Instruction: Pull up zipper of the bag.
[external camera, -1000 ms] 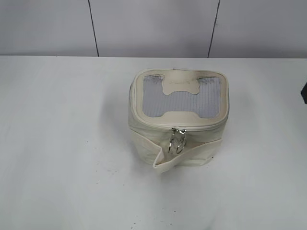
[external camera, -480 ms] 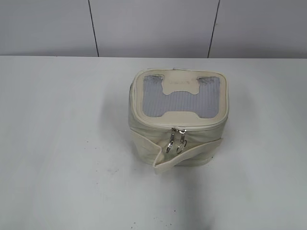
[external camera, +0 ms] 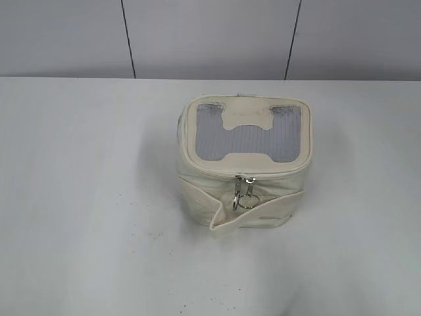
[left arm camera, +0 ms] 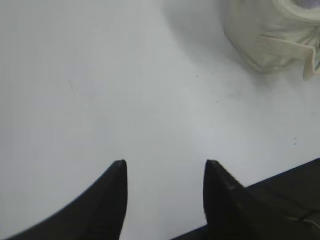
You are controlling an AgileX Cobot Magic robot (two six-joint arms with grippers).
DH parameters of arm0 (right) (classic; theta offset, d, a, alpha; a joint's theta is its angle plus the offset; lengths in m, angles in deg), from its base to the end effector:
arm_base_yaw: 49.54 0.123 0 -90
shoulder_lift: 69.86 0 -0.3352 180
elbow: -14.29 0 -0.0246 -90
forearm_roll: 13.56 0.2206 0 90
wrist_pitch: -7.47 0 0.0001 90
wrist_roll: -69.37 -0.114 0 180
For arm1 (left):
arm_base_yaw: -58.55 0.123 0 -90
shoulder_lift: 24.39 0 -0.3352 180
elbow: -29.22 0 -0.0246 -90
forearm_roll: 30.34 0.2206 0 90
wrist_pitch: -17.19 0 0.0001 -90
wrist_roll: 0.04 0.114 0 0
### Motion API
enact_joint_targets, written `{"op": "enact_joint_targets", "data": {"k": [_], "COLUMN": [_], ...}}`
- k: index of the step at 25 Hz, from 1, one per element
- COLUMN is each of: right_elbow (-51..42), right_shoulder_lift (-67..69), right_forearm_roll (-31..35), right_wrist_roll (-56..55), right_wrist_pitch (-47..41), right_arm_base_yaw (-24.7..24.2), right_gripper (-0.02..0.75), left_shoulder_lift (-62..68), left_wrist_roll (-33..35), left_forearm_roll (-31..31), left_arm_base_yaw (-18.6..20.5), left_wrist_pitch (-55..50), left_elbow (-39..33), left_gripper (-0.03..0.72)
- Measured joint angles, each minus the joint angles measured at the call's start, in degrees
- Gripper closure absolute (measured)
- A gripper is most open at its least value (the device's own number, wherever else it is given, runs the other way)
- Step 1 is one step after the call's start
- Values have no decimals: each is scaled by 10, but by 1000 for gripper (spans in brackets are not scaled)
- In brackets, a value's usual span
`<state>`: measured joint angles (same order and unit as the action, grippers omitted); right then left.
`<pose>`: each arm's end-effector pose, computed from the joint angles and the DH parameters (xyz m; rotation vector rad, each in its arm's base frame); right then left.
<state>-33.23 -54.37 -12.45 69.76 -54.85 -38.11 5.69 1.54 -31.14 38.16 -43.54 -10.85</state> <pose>-0.0442 -0.0069 0.2686 -0.2254 2.1787 0.1327 -0.0050 0.0004 0.3144 0.4352 2.2496 -0.1884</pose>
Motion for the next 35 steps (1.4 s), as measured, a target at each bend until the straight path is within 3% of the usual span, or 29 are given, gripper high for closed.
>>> {"op": "enact_joint_targets", "data": {"k": [5,10,30,32,35], "right_elbow": [-21,-21,-22,-22,-22], "right_shoulder_lift": [-65,-67,-67,-67,-67], "right_forearm_roll": [0,0,0,0,0], "right_wrist_roll": [12,13,13,13,13], "right_wrist_pitch": [11,13,15,15,15], "right_arm_base_yaw": [0,0,-4,-24,-61], "right_gripper": [144,144,145,145,145], "left_shoulder_lift": [-156,-234,-238,-238,-238], "left_wrist_roll": [0,0,0,0,0], "left_forearm_roll": [0,0,-13,-13,-13], "left_arm_base_yaw": [0,0,0,10,60], "left_wrist_pitch": [10,5,4,4,4], "left_elbow": [-61,-73,-75,-75,-75], "left_gripper": [307,307,312,314,314]}}
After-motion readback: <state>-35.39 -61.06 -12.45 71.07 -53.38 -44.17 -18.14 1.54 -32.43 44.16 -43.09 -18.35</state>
